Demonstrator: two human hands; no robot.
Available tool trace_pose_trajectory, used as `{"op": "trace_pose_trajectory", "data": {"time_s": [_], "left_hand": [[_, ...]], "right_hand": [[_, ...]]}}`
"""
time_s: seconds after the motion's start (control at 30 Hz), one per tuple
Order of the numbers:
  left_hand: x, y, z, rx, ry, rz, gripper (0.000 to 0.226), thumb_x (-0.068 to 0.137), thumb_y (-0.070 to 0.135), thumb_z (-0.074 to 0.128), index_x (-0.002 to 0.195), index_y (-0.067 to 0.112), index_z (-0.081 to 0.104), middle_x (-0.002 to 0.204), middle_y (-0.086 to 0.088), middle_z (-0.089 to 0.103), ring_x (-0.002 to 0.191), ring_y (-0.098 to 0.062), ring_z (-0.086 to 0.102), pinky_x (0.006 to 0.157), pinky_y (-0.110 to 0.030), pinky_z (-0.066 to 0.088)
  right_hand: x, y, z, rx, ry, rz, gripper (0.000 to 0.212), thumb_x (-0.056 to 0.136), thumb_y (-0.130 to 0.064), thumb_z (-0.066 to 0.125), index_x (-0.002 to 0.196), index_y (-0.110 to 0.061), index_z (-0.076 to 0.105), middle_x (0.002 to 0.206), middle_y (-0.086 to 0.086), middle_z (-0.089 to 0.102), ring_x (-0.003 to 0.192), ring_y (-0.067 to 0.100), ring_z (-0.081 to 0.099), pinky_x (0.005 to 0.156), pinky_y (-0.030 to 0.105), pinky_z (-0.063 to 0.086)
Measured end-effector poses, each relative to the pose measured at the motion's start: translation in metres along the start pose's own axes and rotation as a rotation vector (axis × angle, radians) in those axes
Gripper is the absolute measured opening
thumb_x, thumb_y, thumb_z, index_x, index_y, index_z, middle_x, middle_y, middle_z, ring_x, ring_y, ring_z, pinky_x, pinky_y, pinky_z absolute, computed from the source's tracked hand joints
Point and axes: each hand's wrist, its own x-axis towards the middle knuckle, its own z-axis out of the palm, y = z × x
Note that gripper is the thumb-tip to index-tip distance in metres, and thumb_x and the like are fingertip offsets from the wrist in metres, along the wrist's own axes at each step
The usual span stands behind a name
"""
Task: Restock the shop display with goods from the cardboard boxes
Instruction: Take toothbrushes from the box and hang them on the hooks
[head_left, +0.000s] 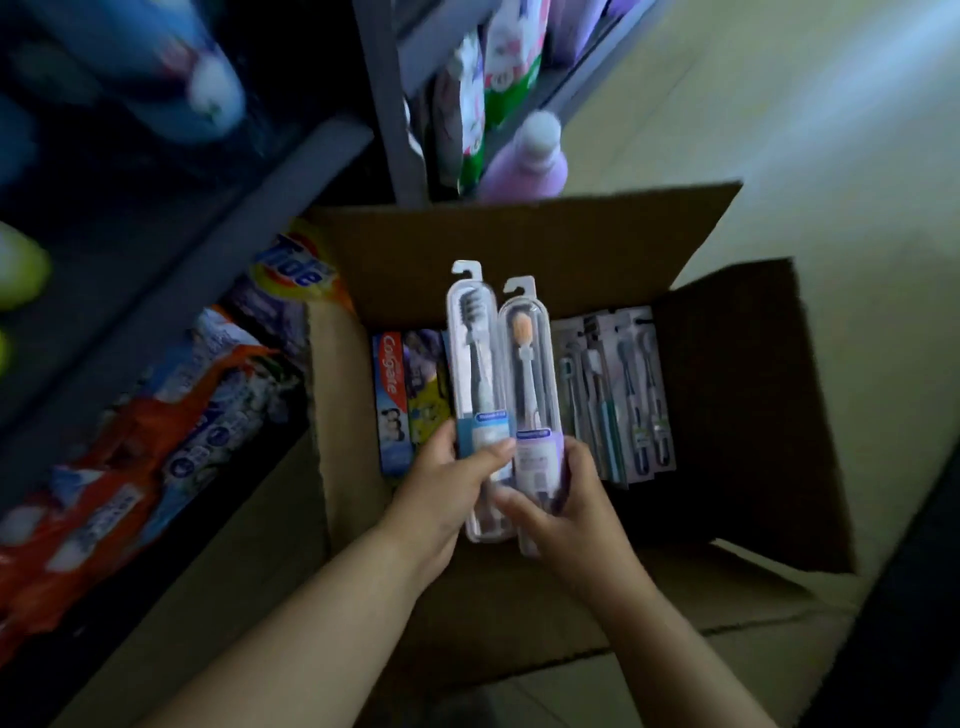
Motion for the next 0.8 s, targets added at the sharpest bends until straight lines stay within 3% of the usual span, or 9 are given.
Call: {"op": "trace_pose_trajectory", "data": {"time_s": [0.1, 0.17, 0.33, 0.4, 0.57, 0.63, 0.73, 0.8], "left_hand": [[-0.053, 0.041, -0.002, 0.020, -0.051, 0.046, 0.031, 0.087, 0.004, 0.062, 0.115, 0.019, 0.060, 0.104, -0.005, 0.073, 0.095, -0.021, 0.070, 0.076, -0.035, 0.056], [-0.092, 0.070, 0.000, 0.042, -0.070, 0.075, 0.032, 0.087, 0.004, 0.061, 0.116, 0.019, 0.060, 0.104, -0.005, 0.073, 0.096, -0.020, 0.070, 0.076, -0.033, 0.056], [-0.195, 0.139, 0.008, 0.130, -0.026, 0.176, 0.022, 0.089, 0.006, 0.059, 0.106, 0.020, 0.061, 0.080, 0.003, 0.073, 0.069, -0.005, 0.070, 0.056, -0.016, 0.051], [-0.237, 0.159, 0.007, 0.149, 0.019, 0.218, 0.022, 0.090, 0.010, 0.059, 0.109, 0.021, 0.060, 0.080, 0.003, 0.069, 0.064, -0.008, 0.068, 0.054, -0.020, 0.049], [-0.338, 0.195, 0.002, 0.187, 0.034, 0.315, 0.037, 0.087, 0.014, 0.064, 0.120, 0.027, 0.055, 0.091, -0.004, 0.069, 0.076, -0.019, 0.063, 0.069, -0.034, 0.048], [-0.377, 0.203, -0.002, 0.222, 0.014, 0.328, 0.054, 0.078, 0.023, 0.075, 0.124, 0.034, 0.049, 0.105, -0.006, 0.067, 0.083, -0.019, 0.064, 0.075, -0.034, 0.050], [-0.433, 0.217, -0.009, 0.271, -0.008, 0.374, 0.106, 0.047, 0.046, 0.077, 0.141, 0.029, 0.032, 0.121, -0.014, 0.061, 0.089, -0.025, 0.064, 0.079, -0.037, 0.052], [-0.465, 0.226, -0.016, 0.265, -0.004, 0.444, 0.102, 0.042, 0.048, 0.072, 0.135, 0.030, 0.034, 0.109, -0.010, 0.068, 0.084, -0.023, 0.067, 0.077, -0.036, 0.053]], "right_hand": [[-0.042, -0.048, 0.002, 0.027, 0.024, -0.083, 0.044, 0.084, -0.021, 0.068, 0.124, -0.023, 0.048, 0.111, -0.002, 0.066, 0.099, 0.007, 0.067, 0.082, 0.028, 0.057], [-0.069, -0.081, 0.003, 0.046, 0.064, -0.137, 0.039, 0.086, -0.013, 0.068, 0.120, -0.021, 0.051, 0.106, -0.001, 0.068, 0.097, 0.010, 0.068, 0.082, 0.028, 0.056], [-0.146, -0.169, 0.002, 0.106, 0.077, -0.175, 0.037, 0.086, -0.009, 0.067, 0.118, -0.022, 0.052, 0.102, 0.001, 0.069, 0.094, 0.013, 0.069, 0.085, 0.033, 0.057], [-0.179, -0.201, 0.001, 0.093, 0.073, -0.199, 0.038, 0.086, -0.012, 0.067, 0.117, -0.027, 0.051, 0.106, -0.001, 0.068, 0.093, 0.010, 0.068, 0.083, 0.031, 0.057], [-0.262, -0.269, 0.003, 0.093, 0.056, -0.237, 0.039, 0.084, -0.020, 0.068, 0.116, -0.035, 0.051, 0.101, -0.003, 0.069, 0.088, 0.013, 0.070, 0.078, 0.033, 0.059], [-0.293, -0.289, 0.004, 0.091, 0.047, -0.260, 0.040, 0.082, -0.019, 0.070, 0.114, -0.034, 0.052, 0.101, -0.004, 0.069, 0.090, 0.013, 0.070, 0.082, 0.038, 0.059], [-0.334, -0.317, 0.007, 0.073, 0.041, -0.333, 0.044, 0.079, -0.012, 0.073, 0.112, -0.034, 0.053, 0.100, -0.003, 0.068, 0.091, 0.009, 0.068, 0.084, 0.036, 0.058], [-0.355, -0.335, 0.011, 0.061, 0.025, -0.392, 0.049, 0.078, -0.006, 0.075, 0.113, -0.033, 0.054, 0.097, -0.004, 0.070, 0.089, 0.006, 0.068, 0.081, 0.029, 0.057]]}}
